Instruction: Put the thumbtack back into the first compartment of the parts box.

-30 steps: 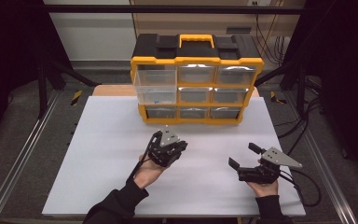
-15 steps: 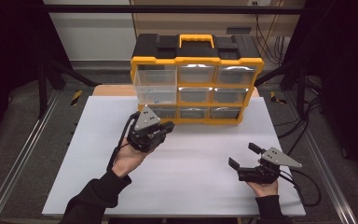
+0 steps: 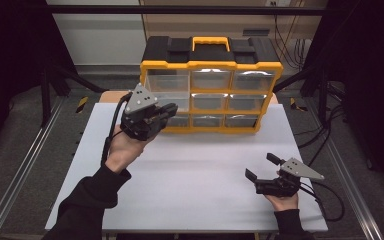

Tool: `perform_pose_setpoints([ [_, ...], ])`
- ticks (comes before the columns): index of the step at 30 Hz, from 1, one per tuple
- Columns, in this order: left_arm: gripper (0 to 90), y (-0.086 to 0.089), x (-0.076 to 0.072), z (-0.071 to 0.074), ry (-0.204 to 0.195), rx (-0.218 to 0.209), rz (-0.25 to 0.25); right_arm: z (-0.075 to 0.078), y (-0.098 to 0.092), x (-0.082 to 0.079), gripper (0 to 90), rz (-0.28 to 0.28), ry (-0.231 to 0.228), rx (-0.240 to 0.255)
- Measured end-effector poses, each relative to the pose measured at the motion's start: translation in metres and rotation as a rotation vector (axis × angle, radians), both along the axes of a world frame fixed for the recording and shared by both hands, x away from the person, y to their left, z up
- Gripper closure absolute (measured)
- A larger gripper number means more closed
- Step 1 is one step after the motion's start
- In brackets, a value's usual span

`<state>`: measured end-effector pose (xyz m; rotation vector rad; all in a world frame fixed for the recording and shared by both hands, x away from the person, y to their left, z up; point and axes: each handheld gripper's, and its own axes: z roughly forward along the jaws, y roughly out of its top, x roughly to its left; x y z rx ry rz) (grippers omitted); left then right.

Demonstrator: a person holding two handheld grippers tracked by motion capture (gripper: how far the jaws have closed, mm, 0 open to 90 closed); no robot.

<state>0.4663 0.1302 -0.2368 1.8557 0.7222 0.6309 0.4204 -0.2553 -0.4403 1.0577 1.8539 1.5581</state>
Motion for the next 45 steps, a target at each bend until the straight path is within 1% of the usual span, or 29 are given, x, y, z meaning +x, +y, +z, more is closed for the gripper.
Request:
perform_pose_setpoints([
  [1,84.9,0.001,0.002,0.003,-0.006,-0.006,0.007,0.000,0.000,0.000,0.6,0.001,-0.003,-0.001],
  [2,85.0,0.002,0.005,0.006,-0.017,-0.002,0.014,0.000,-0.001,0.000,0.6,0.000,-0.010,-0.003],
  [3,85.0,0.002,0.007,0.008,-0.018,-0.003,0.022,0.000,-0.001,0.001,0.6,0.003,-0.013,-0.007],
  [5,84.9,0.004,0.011,0.014,-0.028,0.000,0.036,0.000,0.000,0.000,0.6,0.002,-0.001,-0.001],
  [6,84.9,0.005,0.013,0.016,-0.027,-0.004,0.047,0.000,0.000,0.000,0.6,0.001,0.001,-0.002],
  [8,84.8,0.007,0.018,0.020,-0.033,-0.006,0.059,0.000,0.000,0.000,0.6,0.002,-0.002,-0.006],
  [9,84.9,0.007,0.022,0.020,-0.035,-0.007,0.074,0.000,0.000,0.001,0.6,0.001,-0.005,-0.006],
  [11,84.8,0.009,0.028,0.022,-0.035,-0.001,0.092,-0.001,-0.001,0.001,0.6,0.004,-0.006,-0.009],
  [12,84.8,0.010,0.031,0.022,-0.040,-0.002,0.101,0.000,0.000,0.000,0.6,0.001,-0.003,-0.003],
  [14,84.7,0.011,0.037,0.021,-0.038,-0.006,0.115,0.000,-0.001,0.000,0.6,0.002,-0.002,-0.005],
  [16,84.7,0.012,0.043,0.020,-0.039,0.013,0.132,0.000,0.000,0.000,0.6,0.002,-0.002,-0.007],
  [19,84.6,0.012,0.051,0.016,-0.035,0.017,0.157,0.000,0.000,0.000,0.6,0.001,0.014,-0.001],
  [20,84.6,0.012,0.053,0.015,-0.027,0.020,0.162,0.000,0.000,0.000,0.6,0.002,0.015,0.001],
  [22,84.4,0.012,0.057,0.013,-0.029,0.031,0.172,0.000,0.000,0.000,0.6,0.001,0.016,0.001],
  [24,84.3,0.011,0.060,0.011,-0.017,0.041,0.177,0.000,0.000,0.000,0.6,0.002,0.018,0.006],
  [26,84.1,0.010,0.063,0.009,-0.014,0.067,0.197,0.000,0.001,0.000,0.6,0.003,0.021,0.007],
  [27,84.0,0.010,0.064,0.008,-0.004,0.071,0.205,-0.001,0.000,0.000,0.6,0.005,0.008,-0.010],
  [29,83.5,0.009,0.067,0.006,0.006,0.075,0.214,-0.001,0.000,0.000,0.6,0.005,0.007,-0.009],
  [31,79.1,0.009,0.068,0.005,0.008,0.078,0.219,0.000,0.000,-0.001,0.6,0.003,0.016,0.000],
  [32,74.9,0.009,0.068,0.005,0.007,0.074,0.223,0.000,0.000,-0.001,0.6,0.002,0.019,0.002],
  [33,73.7,0.010,0.068,0.006,0.005,0.067,0.225,0.000,0.000,-0.001,0.6,0.003,0.019,0.002],
  [36,67.2,0.015,0.064,0.009,-0.013,0.011,0.226,0.000,0.000,0.000,0.6,0.003,0.015,-0.002],
  [37,64.5,0.018,0.060,0.011,-0.020,-0.012,0.219,0.000,0.000,0.000,0.6,0.002,0.016,-0.002],
  [39,57.1,0.022,0.054,0.012,-0.034,-0.037,0.204,0.000,0.000,0.000,0.6,0.002,0.016,-0.001],
  [40,53.5,0.026,0.049,0.012,-0.047,-0.057,0.192,0.000,0.000,-0.001,0.6,0.001,0.016,0.000],
  [41,46.8,0.028,0.046,0.011,-0.055,-0.058,0.185,0.000,0.000,-0.001,0.6,0.001,0.016,0.001],
  [43,40.4,0.035,0.038,0.007,-0.074,-0.069,0.164,0.000,0.000,-0.001,0.6,0.000,0.016,0.001],
  [44,36.3,0.038,0.036,0.006,-0.076,-0.067,0.158,0.000,0.000,-0.001,0.6,0.001,0.015,0.001],
  [45,33.6,0.041,0.033,0.003,-0.083,-0.075,0.152,0.000,0.000,0.000,0.6,0.002,0.015,-0.001],
])
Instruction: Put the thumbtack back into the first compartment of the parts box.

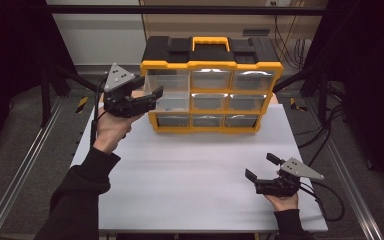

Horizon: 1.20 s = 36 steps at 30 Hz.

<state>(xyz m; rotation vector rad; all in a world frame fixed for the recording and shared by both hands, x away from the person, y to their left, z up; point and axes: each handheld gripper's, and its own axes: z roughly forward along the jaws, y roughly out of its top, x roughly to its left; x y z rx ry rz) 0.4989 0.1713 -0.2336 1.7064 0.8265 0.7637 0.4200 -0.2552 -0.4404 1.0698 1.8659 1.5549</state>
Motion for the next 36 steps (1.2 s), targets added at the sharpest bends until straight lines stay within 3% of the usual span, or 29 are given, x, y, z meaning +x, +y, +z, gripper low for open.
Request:
perform_pose_setpoints([
  [5,19.7,0.019,-0.019,-0.017,-0.036,-0.027,-0.034,0.000,0.000,0.000,0.6,0.000,-0.004,0.000],
  [11,13.4,0.042,-0.041,-0.048,-0.061,-0.038,-0.065,-0.001,0.000,0.001,0.5,-0.001,-0.009,-0.010],
  [15,8.6,0.055,-0.049,-0.073,-0.039,-0.061,-0.067,-0.001,0.000,0.001,0.5,-0.002,-0.010,-0.010],
  [16,7.4,0.059,-0.051,-0.080,-0.036,-0.056,-0.061,0.000,0.000,-0.001,0.5,-0.004,0.008,0.002],
  [20,4.3,0.072,-0.056,-0.107,-0.022,-0.067,-0.055,-0.001,0.000,0.001,0.5,-0.004,-0.011,-0.012],
  [26,2.7,0.083,-0.060,-0.144,0.037,-0.048,-0.047,-0.001,0.000,0.001,0.4,-0.007,-0.005,-0.006],
  [36,2.2,0.092,-0.060,-0.175,0.083,-0.056,-0.037,-0.002,0.001,0.001,0.4,-0.012,0.008,-0.006],
])
